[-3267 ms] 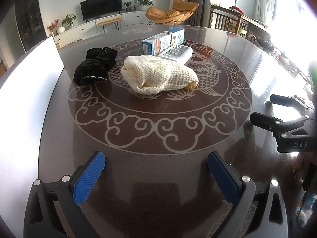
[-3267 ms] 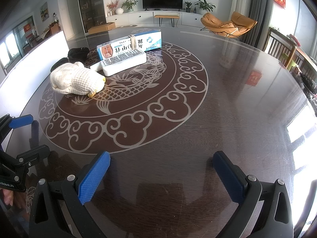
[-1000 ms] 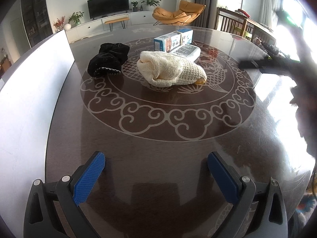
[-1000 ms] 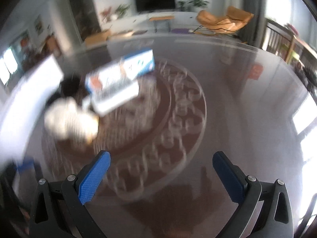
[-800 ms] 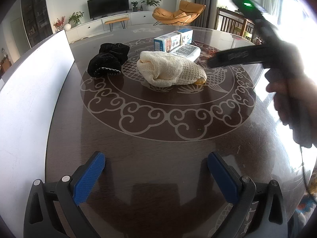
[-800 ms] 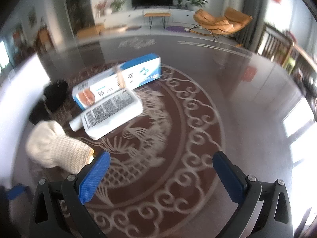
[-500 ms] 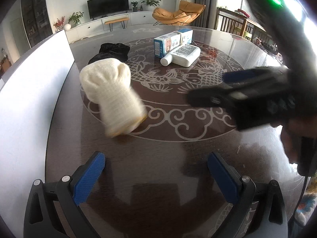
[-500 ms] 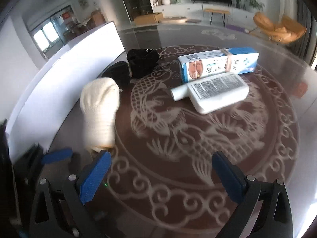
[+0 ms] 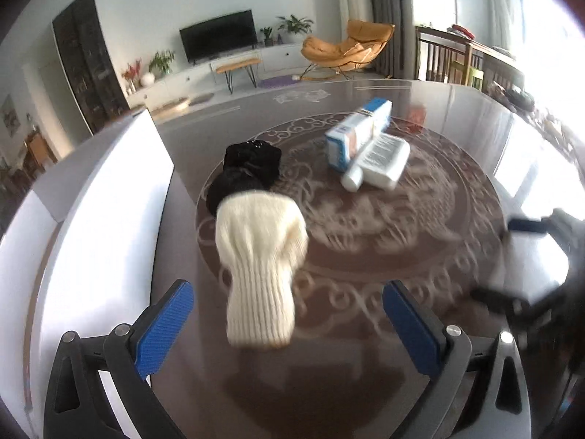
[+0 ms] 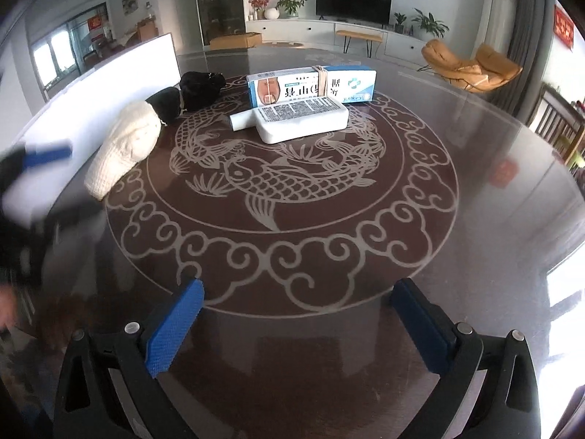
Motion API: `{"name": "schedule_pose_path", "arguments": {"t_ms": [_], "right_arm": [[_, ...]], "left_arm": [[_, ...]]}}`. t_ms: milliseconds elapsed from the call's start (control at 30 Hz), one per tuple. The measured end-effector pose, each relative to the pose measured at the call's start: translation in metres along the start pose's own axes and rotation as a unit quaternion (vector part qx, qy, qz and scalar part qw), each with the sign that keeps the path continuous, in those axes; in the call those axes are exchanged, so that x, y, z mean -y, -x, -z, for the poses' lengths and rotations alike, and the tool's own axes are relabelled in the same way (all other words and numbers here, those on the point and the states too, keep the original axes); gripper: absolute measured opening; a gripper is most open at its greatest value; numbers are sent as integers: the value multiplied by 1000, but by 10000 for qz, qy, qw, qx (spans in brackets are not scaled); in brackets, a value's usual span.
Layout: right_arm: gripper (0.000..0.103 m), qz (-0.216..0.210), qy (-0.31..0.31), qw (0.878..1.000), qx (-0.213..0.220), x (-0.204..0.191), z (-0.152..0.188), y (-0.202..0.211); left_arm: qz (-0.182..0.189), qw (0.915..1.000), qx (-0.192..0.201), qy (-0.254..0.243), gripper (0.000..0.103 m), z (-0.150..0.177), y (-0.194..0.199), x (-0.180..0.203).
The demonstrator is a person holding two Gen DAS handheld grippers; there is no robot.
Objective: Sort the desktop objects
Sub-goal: 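Grasp the cream knit hat with the left tool while the right tool grasps the white lotion bottle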
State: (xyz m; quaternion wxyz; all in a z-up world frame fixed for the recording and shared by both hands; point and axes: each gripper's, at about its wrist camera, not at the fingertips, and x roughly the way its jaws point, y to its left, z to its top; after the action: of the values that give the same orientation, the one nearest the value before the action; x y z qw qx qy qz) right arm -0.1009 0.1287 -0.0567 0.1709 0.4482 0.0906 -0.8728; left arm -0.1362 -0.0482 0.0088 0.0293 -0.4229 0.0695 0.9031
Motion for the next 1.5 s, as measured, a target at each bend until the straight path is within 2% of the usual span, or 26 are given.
{"name": "schedule_pose_path", "arguments": {"t_ms": [100, 300, 400, 433, 500, 700, 767, 867, 967, 1067, 1133, 1233, 1267, 1300, 1400, 1500], "right_arm": [[103, 9, 3, 10000, 2, -8, 0, 1], [103, 7, 3, 10000, 2, -8, 0, 0], [103, 8, 2, 10000, 2, -8, 0, 0], [103, 9, 3, 10000, 1, -8, 0, 0], [103, 9, 3, 10000, 1, -8, 0, 0], [103, 13, 15, 10000, -58, -8, -2, -1], [103, -157, -210, 9995, -186, -7, -21, -11], [103, -263, -704, 9972, 21, -3, -59, -16], [103, -424, -1332, 9902, -75, -2, -105, -41], [103, -102, -1638, 9861, -271, -9, -136, -72], [102, 123, -1706, 9847, -341, -12, -143, -84], [86, 532, -1569, 9856, -352, -16, -145, -93], [77, 604, -1475, 9868, -297, -17, -143, -91], [68, 630, -1341, 9887, -218, -17, -140, -88], [51, 603, -1058, 9925, -117, -14, -127, -78], [51, 508, -819, 9952, -141, -8, -108, -65]], "left_arm": [[31, 9991, -319, 277, 103, -13, -27, -11], [21, 9956, -607, 718, 103, -21, -70, -22], [102, 9961, -505, 711, 101, -23, -73, -22], [92, 9970, -403, 648, 80, -23, -71, -22], [98, 9978, -186, 636, 52, -22, -63, -23], [189, 9972, -89, 720, 49, 5, -44, -24], [203, 9980, -88, 590, 49, 14, -38, -20], [235, 9980, -86, 580, 49, 18, -36, -19], [225, 9981, -87, 574, 49, 19, -37, -19], [234, 9980, -84, 582, 49, 19, -36, -20], [234, 9980, -85, 581, 49, 19, -36, -20], [240, 9980, -83, 586, 49, 20, -36, -20], [245, 9979, -84, 592, 49, 17, -36, -18], [249, 9979, -86, 595, 49, 16, -36, -18], [247, 9979, -84, 596, 49, 18, -33, -18], [247, 9979, -84, 594, 49, 21, -32, -20]]}}
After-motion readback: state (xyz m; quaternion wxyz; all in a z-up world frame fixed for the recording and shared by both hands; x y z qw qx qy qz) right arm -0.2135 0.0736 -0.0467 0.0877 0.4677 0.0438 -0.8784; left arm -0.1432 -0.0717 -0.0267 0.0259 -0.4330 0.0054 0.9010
